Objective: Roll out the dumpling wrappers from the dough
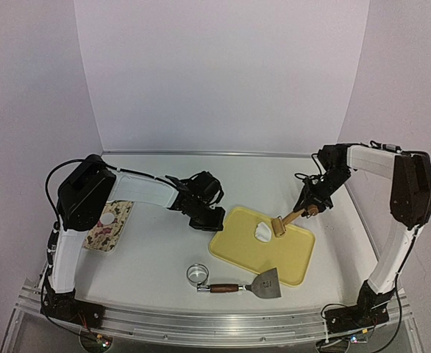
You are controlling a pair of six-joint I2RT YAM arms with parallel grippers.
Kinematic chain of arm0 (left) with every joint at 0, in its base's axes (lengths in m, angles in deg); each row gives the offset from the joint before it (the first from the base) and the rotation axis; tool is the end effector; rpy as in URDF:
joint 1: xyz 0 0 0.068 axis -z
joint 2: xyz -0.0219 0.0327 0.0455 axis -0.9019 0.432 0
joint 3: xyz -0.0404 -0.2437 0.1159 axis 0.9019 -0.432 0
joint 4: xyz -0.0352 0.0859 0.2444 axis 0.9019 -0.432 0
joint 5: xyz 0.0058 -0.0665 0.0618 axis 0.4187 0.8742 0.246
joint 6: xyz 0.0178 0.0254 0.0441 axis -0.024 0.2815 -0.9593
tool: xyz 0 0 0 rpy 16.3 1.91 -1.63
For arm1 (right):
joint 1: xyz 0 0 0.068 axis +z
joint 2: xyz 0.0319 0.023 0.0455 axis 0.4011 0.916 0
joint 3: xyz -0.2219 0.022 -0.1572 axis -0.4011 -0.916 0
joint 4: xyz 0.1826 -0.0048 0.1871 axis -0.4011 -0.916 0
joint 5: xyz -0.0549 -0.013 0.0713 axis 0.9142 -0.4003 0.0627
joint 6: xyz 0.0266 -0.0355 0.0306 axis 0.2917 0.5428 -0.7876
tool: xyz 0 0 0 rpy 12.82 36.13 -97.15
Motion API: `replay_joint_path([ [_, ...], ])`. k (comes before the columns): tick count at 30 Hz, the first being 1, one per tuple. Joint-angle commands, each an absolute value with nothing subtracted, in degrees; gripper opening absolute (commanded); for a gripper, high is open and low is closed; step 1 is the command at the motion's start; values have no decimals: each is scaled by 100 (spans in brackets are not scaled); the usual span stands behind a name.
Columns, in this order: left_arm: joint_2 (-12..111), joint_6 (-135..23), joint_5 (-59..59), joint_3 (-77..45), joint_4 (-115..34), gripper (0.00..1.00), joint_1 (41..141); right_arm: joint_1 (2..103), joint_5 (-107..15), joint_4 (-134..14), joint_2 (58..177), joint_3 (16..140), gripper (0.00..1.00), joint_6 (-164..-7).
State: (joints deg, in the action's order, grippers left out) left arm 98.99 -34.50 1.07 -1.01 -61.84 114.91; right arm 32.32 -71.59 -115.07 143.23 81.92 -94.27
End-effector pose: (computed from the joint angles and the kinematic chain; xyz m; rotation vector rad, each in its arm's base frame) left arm 0.2881 -0.3586 0.1338 0.4848 2.6982 -0.6960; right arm 0.3472 0.0729 0.2050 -0.1171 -2.9966 -0.9274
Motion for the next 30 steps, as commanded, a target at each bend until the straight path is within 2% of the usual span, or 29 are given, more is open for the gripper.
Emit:
replay_joint_path([
  [1, 9966, -3455, -411, -227, -6863, 0, 11133, 2945, -4274, -11965, 14541, 8019, 0, -9446],
  [7, 9860, -3562, -220, -349, -6605, 0, 11130, 3011, -5132, -12136, 14062, 8486, 0, -9179],
  [18, 9874, -3660, 24, -334, -6487, 0, 11129, 3685, -5973, -12542, 13228, 9381, 0, -9325],
  [30, 9799, -3728, 221, -455, -6336, 0, 11154, 4774, -6008, -12513, 14100, 10486, 0, -9422],
])
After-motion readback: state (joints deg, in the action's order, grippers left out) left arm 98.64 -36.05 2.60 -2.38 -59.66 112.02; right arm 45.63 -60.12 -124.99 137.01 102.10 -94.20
